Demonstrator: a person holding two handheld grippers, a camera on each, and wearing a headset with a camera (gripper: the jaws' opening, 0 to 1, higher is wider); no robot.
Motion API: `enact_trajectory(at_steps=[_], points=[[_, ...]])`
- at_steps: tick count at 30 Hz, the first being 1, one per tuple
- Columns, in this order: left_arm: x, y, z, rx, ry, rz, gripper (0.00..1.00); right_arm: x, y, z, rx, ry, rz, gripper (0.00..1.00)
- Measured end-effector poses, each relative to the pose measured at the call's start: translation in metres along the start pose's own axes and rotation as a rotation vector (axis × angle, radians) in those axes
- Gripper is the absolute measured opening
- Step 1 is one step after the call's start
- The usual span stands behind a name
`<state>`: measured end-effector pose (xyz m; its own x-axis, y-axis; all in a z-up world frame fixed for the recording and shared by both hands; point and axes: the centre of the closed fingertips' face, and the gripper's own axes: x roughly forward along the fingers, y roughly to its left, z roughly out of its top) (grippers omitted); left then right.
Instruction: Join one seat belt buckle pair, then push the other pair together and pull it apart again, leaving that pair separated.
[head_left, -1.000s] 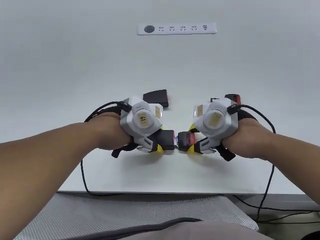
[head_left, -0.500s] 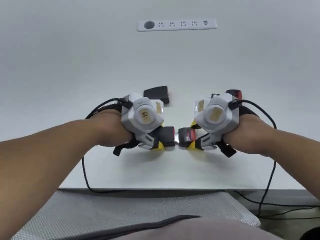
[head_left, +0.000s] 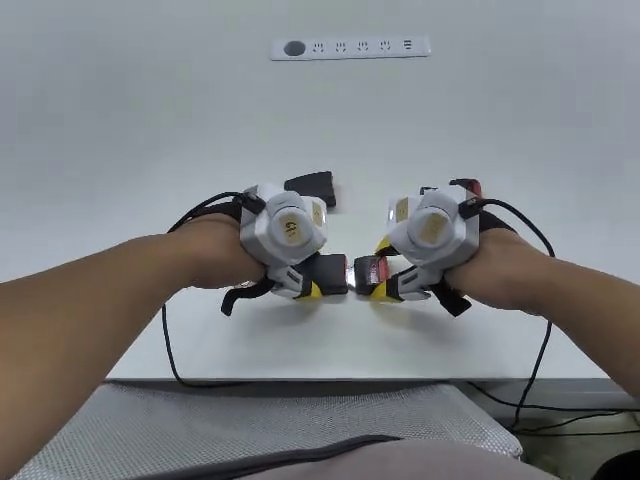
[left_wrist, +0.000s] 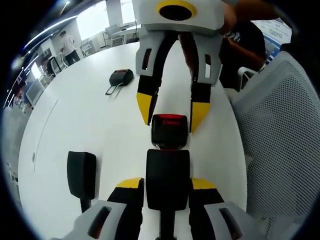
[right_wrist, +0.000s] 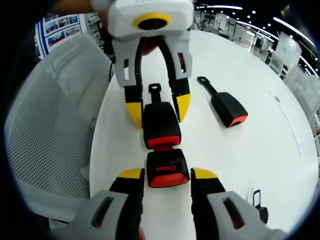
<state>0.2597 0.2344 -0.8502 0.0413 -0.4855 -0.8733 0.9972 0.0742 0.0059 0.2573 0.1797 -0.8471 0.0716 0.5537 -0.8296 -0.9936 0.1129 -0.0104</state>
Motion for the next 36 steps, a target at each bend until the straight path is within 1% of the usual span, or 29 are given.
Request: enact_trajectory(at_steps=[3, 6, 7, 8, 9, 10, 13, 16, 17, 18, 19, 21, 24, 25, 26, 30, 31, 32, 33, 35, 36], points=[[-0.011, 0.004, 0.006, -0.004, -0.025, 0.019, 0.38, -0.007, 0.002, 0.007, -0.017, -0.011, 0.003, 0.37], [-0.021, 0.009, 0.011, -0.003, -0.039, 0.04, 0.43, -0.014, -0.001, 0.011, -0.036, -0.024, -0.003, 0.37], [-0.024, 0.012, 0.014, 0.002, -0.05, 0.053, 0.43, -0.017, -0.002, 0.012, -0.041, -0.027, -0.006, 0.37], [-0.029, 0.016, 0.019, 0.016, -0.074, 0.073, 0.43, -0.02, -0.005, 0.012, -0.042, -0.028, -0.014, 0.38], [-0.033, 0.019, 0.023, 0.025, -0.089, 0.081, 0.43, -0.022, -0.008, 0.013, -0.041, -0.032, -0.018, 0.38], [-0.037, 0.022, 0.025, 0.017, -0.097, 0.085, 0.43, -0.024, -0.01, 0.013, -0.036, -0.039, -0.022, 0.39], [-0.041, 0.033, 0.025, 0.014, -0.1, 0.105, 0.44, -0.03, -0.018, 0.011, -0.036, -0.041, -0.036, 0.38], [-0.044, 0.048, 0.022, 0.016, -0.09, 0.125, 0.45, -0.036, -0.033, 0.002, -0.033, -0.027, -0.06, 0.38], [-0.045, 0.051, 0.022, 0.018, -0.09, 0.127, 0.45, -0.039, -0.037, 0.0, -0.026, -0.029, -0.062, 0.38], [-0.046, 0.057, 0.022, 0.015, -0.089, 0.132, 0.46, -0.042, -0.043, -0.003, 0.013, -0.045, -0.073, 0.38], [-0.046, 0.06, 0.021, 0.011, -0.087, 0.135, 0.46, -0.045, -0.047, -0.005, 0.012, -0.042, -0.08, 0.37], [-0.047, 0.07, 0.019, -0.001, -0.084, 0.148, 0.47, -0.051, -0.057, -0.014, -0.001, -0.02, -0.11, 0.37], [-0.046, 0.082, 0.017, -0.018, -0.079, 0.163, 0.48, -0.059, -0.072, -0.028, 0.005, 0.002, -0.135, 0.37], [-0.046, 0.086, 0.016, -0.024, -0.08, 0.166, 0.49, -0.063, -0.08, -0.035, 0.012, 0.015, -0.154, 0.37], [-0.045, 0.089, 0.016, -0.025, -0.079, 0.168, 0.49, -0.065, -0.085, -0.039, 0.015, 0.022, -0.164, 0.37], [-0.042, 0.102, 0.01, -0.035, -0.059, 0.169, 0.5, -0.076, -0.105, -0.058, 0.048, 0.045, -0.193, 0.37], [-0.041, 0.104, 0.009, -0.037, -0.056, 0.168, 0.49, -0.077, -0.108, -0.06, 0.055, 0.045, -0.196, 0.37], [-0.039, 0.111, 0.005, -0.043, -0.048, 0.161, 0.48, -0.079, -0.112, -0.064, 0.057, 0.05, -0.204, 0.37], [-0.039, 0.115, 0.004, -0.042, -0.044, 0.162, 0.48, -0.079, -0.113, -0.066, 0.055, 0.053, -0.206, 0.37], [-0.037, 0.119, 0.001, -0.042, -0.039, 0.159, 0.48, -0.082, -0.123, -0.073, 0.065, 0.063, -0.221, 0.37], [-0.036, 0.123, -0.001, -0.042, -0.036, 0.156, 0.48, -0.082, -0.125, -0.076, 0.067, 0.066, -0.223, 0.37]])
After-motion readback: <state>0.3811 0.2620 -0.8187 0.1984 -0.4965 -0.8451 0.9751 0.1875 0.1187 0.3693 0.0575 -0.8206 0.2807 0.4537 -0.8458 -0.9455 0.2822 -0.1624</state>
